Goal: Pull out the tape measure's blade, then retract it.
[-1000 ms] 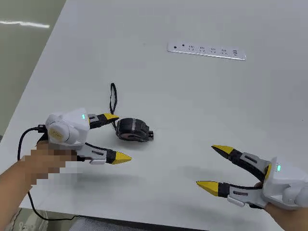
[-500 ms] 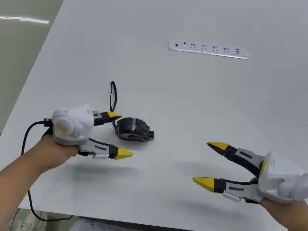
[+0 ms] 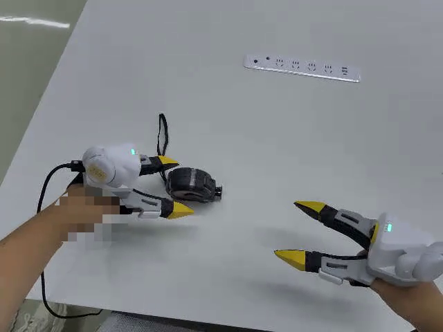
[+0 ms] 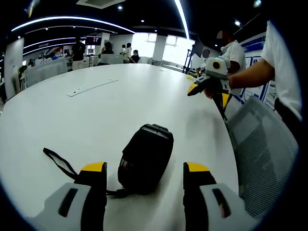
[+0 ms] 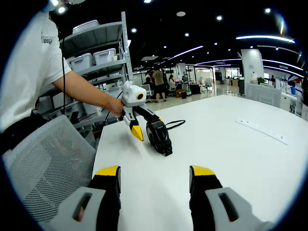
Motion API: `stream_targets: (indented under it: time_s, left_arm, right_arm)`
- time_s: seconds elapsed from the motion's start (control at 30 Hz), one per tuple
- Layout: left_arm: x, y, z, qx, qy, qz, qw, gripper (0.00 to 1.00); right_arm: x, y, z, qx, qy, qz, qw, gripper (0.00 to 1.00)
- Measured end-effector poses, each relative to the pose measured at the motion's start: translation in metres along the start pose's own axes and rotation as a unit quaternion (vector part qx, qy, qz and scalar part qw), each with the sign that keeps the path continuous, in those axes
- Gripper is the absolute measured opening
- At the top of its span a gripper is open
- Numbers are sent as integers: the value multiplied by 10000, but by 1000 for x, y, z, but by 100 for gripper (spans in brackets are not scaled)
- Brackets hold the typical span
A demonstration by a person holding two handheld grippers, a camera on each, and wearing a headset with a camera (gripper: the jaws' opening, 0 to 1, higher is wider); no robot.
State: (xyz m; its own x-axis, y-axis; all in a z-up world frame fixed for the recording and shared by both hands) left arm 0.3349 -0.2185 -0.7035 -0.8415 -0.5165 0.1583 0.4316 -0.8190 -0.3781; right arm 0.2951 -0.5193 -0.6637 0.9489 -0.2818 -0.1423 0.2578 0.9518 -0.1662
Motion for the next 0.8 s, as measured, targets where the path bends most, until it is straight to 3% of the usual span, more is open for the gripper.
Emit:
stream_targets:
  time_s: [0.8]
  left_arm:
    - [-5,12,-9,-163,-30,-91,9998,42]
  right_arm:
    - [7,10,-4,-26,50,89,9999,55]
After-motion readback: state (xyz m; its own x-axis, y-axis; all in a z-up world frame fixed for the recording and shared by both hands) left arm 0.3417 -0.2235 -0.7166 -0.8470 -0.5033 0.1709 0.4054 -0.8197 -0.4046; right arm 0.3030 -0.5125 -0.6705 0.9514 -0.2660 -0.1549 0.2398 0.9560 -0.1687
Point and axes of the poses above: the centre of the closed fingertips' face, and the gripper's own axes: y roughly forward along the fingers, x roughly to its right, z roughly out of its top, the point moved 8 cm from there along -y, roughly backward along the fingers, and after that the axes turned 11 degrees about x, right-handed, at the moved point
